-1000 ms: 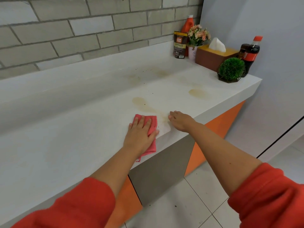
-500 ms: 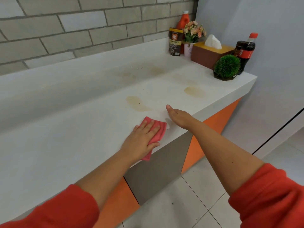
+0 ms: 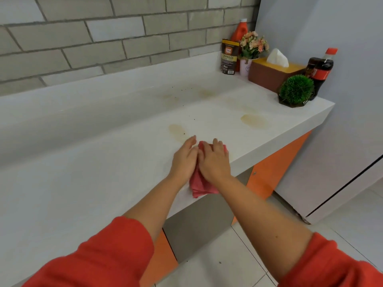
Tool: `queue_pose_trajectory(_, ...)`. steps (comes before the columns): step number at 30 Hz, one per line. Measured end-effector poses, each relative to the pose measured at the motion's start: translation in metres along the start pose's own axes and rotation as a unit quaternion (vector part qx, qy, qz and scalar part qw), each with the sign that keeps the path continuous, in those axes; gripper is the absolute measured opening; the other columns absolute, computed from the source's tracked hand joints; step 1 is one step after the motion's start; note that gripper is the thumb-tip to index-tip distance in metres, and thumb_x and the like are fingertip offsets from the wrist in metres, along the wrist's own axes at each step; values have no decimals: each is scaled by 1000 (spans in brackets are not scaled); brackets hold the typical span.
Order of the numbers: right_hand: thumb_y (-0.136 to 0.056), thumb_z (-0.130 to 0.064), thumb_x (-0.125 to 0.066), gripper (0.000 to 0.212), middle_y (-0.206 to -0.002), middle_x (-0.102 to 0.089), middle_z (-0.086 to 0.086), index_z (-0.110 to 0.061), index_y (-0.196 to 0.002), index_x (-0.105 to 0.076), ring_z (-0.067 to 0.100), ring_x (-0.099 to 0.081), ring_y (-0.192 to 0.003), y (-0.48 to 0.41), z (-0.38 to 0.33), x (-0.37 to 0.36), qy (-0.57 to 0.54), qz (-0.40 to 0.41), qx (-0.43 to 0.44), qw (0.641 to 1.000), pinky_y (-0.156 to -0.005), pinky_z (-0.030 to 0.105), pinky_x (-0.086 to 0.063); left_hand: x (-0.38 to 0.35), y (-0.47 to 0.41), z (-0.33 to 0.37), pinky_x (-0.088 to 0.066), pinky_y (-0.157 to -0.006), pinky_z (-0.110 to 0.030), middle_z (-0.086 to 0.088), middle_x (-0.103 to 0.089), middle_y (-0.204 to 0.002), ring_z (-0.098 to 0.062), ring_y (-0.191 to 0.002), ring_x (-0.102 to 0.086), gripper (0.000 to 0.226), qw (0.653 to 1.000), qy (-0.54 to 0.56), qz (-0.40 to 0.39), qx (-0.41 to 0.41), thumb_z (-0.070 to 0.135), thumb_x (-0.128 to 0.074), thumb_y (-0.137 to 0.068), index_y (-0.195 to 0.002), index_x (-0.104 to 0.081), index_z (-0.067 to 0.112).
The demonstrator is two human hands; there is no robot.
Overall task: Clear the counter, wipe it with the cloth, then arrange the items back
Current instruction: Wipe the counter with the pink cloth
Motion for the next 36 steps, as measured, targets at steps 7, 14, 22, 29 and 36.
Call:
queue_pose_trajectory(7,-99,-44,-24,58,-159,0,11,-23,-151,-10,24,4,-147,-5,16,-8,111,-38,46,992,-119,43,6,75,-36,-12,-30,-103,-29,-14,-55,-130,-31,-122,-47,32,949,-273,131,-87,7,-40,-97,-122,-59,3)
queue_pose_trajectory(14,-100,-38,-21,55,-158,-6,14,-18,-151,-12,29,-2,-147,-41,52,12,147,-2,-53,988,-120,44,3,98,-51,-53,-25,-112,-40,-15,-47,-139,-30,-129,-41,36,901,-422,86,-44,10,-35,-98,-128,-52,1)
queue_pose_trajectory(22,-75,-55,9,85,-159,-7,3,-25,-150,-15,17,-1,-148,19,-18,-27,103,-69,166,978,-119,35,5,95,-53,-56,-23,-112,-39,-9,-42,-142,-26,-131,-36,37,877,-473,78,-34,12,-31,-99,-134,-45,8)
queue_pose_trajectory(29,-102,-34,-18,51,-157,-15,10,-20,-150,-16,25,-9,-146,-55,50,9,152,15,-3,988,-120,41,-3,94,-53,-56,-21,-112,-36,-5,-38,-145,-22,-133,-32,39,869,-489,71,-33,14,-28,-100,-136,-41,10)
queue_pose_trajectory(36,-100,-35,-17,57,-157,-8,18,-10,-151,-6,32,-5,-146,-54,-22,-29,180,-9,44,983,-120,46,0,93,-52,-53,-18,-112,-36,-4,-35,-145,-23,-134,-29,39,867,-492,72,-23,13,-27,-100,-137,-38,10)
Point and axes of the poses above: each hand's wrist, its own y-axis away from the middle knuckle, its own x-axis out of the back of the hand, z = x × y, the point moved 6 cm from there along -y, towards the middle knuckle
